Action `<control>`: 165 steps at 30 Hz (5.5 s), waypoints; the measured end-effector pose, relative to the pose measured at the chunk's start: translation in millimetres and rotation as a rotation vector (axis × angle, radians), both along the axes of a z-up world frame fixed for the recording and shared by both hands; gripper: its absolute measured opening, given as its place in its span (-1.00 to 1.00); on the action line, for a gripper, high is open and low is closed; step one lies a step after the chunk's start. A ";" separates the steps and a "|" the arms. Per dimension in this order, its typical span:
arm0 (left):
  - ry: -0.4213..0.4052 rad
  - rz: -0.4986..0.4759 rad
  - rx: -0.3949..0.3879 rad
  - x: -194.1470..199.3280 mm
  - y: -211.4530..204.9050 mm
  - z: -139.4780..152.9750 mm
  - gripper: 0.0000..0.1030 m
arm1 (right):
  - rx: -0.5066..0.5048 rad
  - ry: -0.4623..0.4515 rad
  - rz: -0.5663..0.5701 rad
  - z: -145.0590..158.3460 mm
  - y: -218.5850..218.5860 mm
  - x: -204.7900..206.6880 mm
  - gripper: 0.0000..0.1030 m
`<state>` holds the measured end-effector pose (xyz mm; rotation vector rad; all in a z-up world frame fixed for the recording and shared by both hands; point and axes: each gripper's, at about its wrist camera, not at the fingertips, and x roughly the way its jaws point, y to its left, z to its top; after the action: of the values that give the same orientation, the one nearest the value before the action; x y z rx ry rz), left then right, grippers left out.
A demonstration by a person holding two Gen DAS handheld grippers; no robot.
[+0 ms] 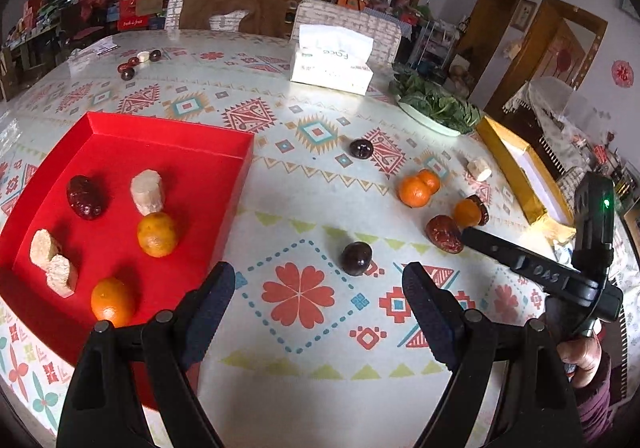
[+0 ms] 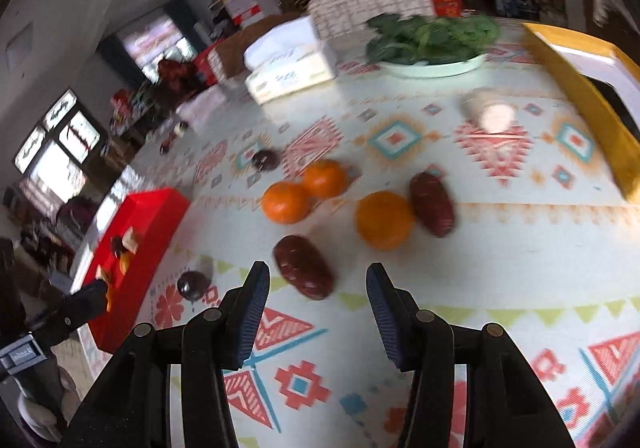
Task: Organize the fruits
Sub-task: 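Move both open tools back over the remaining fruit, then grasp a dark red date with the right tool while the left tool grasps a black plum, then carry the date and plum over the red tray and open both tools, then swing both open tools back toward the oranges on the table, then grasp an orange with the right tool while the left tool grasps another orange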
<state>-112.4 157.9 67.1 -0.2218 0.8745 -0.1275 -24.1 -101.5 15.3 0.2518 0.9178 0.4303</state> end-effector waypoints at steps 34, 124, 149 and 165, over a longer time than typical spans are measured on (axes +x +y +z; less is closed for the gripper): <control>-0.029 -0.041 0.083 18.8 -20.6 -24.0 -0.57 | -0.029 -0.066 0.003 -14.3 19.4 6.9 -0.37; 0.003 -0.023 -0.086 16.1 -9.3 0.1 0.83 | -0.242 -0.130 -0.084 -0.1 -6.8 40.8 -0.14; 0.041 -0.234 0.081 138.7 -119.9 -46.6 -0.11 | 0.032 -0.090 -0.171 16.7 -61.0 32.2 -0.28; -0.039 -0.198 0.173 105.9 -117.8 -28.1 -0.33 | -0.028 -0.083 -0.170 9.1 -53.5 34.1 -0.28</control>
<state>-6.5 40.1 39.0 0.0288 0.8627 -0.2387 10.0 -155.1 24.4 0.2821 0.8131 0.2683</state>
